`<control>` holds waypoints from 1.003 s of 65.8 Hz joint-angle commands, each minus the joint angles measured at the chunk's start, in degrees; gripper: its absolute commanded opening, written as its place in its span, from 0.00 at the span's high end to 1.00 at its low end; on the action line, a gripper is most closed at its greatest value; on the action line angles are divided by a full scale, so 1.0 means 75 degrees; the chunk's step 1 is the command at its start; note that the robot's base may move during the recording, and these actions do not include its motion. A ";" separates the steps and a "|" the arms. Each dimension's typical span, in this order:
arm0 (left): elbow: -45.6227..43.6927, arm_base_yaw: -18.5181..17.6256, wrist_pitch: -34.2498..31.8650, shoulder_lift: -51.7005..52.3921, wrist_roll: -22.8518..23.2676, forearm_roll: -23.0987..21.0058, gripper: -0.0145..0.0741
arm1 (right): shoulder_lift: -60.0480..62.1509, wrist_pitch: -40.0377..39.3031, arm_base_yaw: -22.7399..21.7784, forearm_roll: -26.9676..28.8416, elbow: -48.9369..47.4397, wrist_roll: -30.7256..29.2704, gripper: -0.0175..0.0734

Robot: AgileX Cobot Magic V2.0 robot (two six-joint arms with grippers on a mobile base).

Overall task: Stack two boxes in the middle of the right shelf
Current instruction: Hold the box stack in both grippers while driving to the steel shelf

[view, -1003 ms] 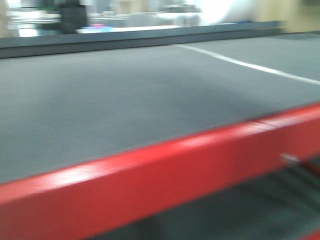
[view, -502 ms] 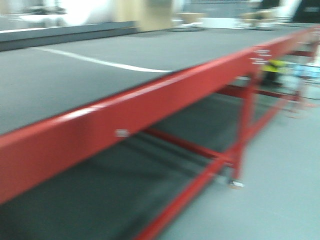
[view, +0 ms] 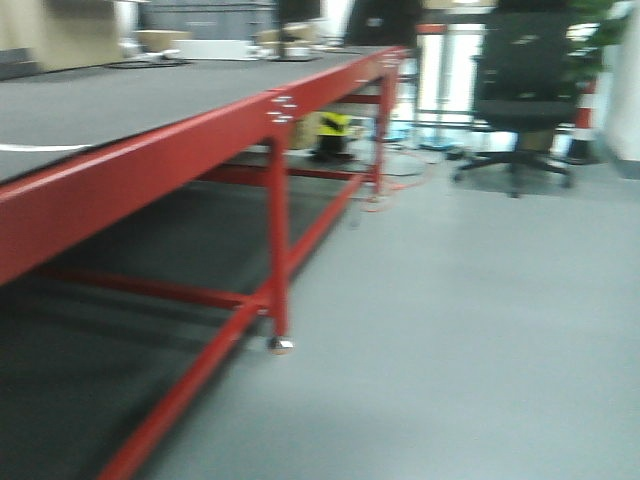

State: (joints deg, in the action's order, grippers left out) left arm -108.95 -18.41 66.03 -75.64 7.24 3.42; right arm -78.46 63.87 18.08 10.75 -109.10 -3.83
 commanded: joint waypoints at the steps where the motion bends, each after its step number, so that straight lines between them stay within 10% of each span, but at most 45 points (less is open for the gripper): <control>1: -0.0093 0.0000 -0.0389 0.0074 -0.0016 -0.0008 0.96 | 0.0093 -0.0396 -0.0017 -0.0007 -0.0094 -0.0149 0.98; 66: -0.0093 0.0000 -0.0389 0.0074 -0.0016 -0.0008 0.96 | 0.0093 -0.0396 -0.0017 -0.0007 -0.0094 -0.0149 0.98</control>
State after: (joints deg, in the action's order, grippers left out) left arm -108.95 -18.41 66.03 -75.64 7.24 3.31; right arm -78.46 63.87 18.08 10.65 -109.10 -3.83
